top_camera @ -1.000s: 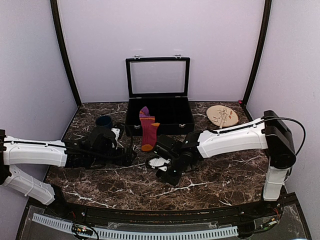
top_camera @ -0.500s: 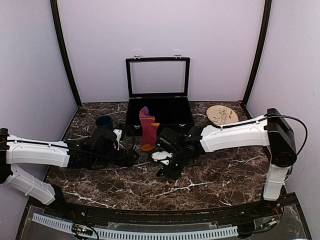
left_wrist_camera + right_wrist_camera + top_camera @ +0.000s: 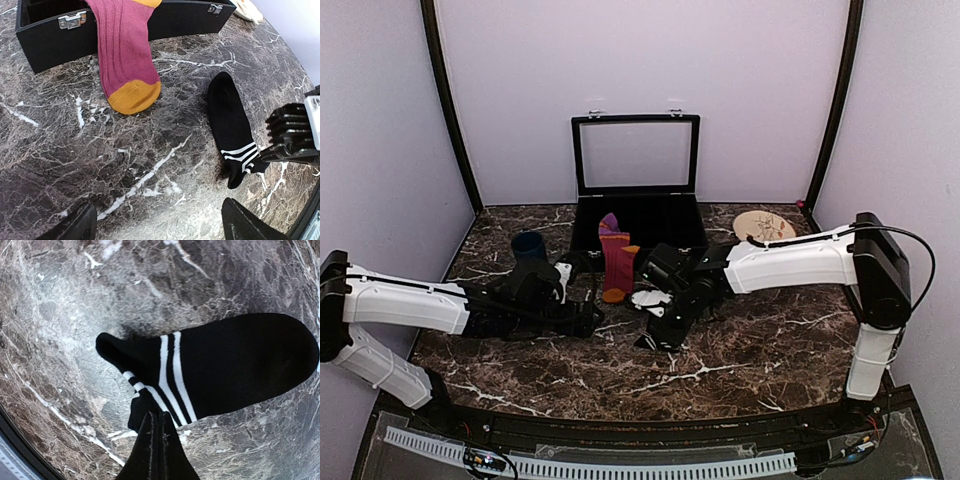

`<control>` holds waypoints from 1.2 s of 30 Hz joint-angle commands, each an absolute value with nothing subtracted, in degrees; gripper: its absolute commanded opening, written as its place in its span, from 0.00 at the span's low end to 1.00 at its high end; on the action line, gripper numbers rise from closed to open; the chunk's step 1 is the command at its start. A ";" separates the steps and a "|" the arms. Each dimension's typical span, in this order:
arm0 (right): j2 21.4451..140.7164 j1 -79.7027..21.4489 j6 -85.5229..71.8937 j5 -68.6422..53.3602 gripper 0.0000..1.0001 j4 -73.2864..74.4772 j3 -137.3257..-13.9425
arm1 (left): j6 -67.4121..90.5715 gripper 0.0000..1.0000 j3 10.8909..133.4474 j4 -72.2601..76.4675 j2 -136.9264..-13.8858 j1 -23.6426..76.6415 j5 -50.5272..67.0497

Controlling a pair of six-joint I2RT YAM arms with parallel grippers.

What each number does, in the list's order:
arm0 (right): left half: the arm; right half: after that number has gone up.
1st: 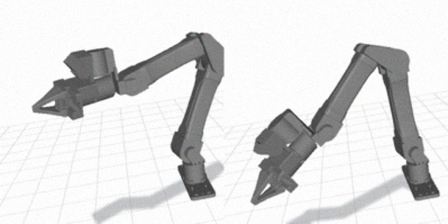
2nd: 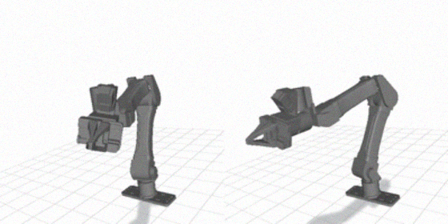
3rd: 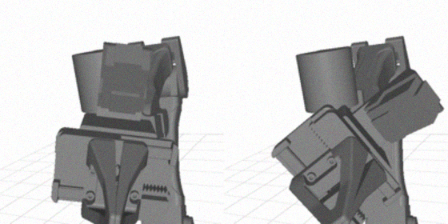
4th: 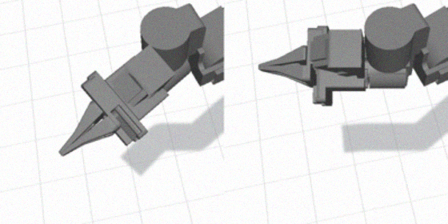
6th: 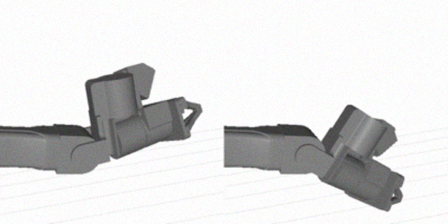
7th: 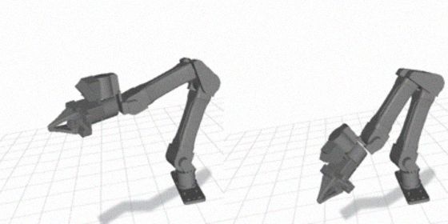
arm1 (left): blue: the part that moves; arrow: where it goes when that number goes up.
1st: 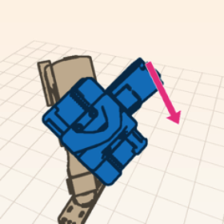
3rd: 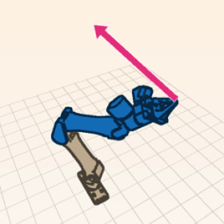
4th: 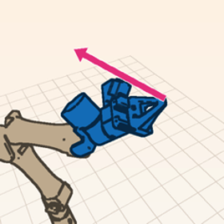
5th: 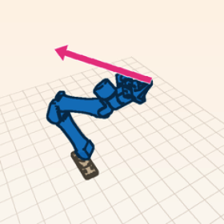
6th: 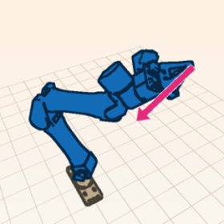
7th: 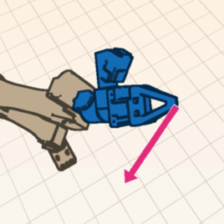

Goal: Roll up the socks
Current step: Roll the sock at the center of the board.

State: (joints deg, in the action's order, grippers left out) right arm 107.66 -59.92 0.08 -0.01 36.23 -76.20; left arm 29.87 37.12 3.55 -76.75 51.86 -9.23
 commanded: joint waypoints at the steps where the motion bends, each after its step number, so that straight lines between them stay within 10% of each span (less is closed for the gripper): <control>1: 107.43 -58.53 1.08 -0.30 0.00 34.49 -77.59 | 28.68 0.88 36.56 6.44 -77.91 52.13 -7.58; 36: 112.01 -55.65 1.86 -5.07 0.00 28.59 -76.56 | 21.76 0.85 44.75 16.06 -93.69 59.30 -1.94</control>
